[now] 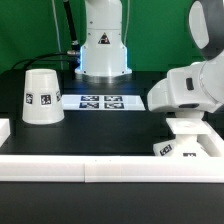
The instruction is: Assemble lamp
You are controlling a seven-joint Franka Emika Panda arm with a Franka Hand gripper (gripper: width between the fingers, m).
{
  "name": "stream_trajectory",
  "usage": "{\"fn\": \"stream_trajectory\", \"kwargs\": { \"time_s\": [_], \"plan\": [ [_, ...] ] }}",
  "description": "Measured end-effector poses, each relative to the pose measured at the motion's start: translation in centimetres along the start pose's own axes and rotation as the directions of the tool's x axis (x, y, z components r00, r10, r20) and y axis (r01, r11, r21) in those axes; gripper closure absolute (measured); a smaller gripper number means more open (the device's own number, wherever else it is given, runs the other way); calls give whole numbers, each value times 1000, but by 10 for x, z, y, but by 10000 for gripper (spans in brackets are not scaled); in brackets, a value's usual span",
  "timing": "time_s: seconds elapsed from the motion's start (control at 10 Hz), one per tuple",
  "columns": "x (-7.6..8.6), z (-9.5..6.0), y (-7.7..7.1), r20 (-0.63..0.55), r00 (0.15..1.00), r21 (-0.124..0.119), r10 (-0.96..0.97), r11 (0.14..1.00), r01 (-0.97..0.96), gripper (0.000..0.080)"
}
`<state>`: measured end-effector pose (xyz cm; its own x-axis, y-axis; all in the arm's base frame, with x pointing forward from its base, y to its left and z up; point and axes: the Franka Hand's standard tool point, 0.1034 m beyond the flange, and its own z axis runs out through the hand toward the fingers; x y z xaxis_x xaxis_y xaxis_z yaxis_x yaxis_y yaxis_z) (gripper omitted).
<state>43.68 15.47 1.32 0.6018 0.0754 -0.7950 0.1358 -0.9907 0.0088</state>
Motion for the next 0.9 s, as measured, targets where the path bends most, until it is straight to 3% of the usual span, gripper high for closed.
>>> {"fn": "stream_trajectory", "kwargs": {
  "time_s": [0.3, 0.4, 0.9],
  "plan": [
    [1, 1, 0, -1, 1000, 1, 0, 1000, 0, 100],
    [1, 1, 0, -1, 1000, 0, 0, 1000, 0, 219],
    [1, 1, 0, -1, 1000, 0, 0, 1000, 0, 222]
  ]
}}
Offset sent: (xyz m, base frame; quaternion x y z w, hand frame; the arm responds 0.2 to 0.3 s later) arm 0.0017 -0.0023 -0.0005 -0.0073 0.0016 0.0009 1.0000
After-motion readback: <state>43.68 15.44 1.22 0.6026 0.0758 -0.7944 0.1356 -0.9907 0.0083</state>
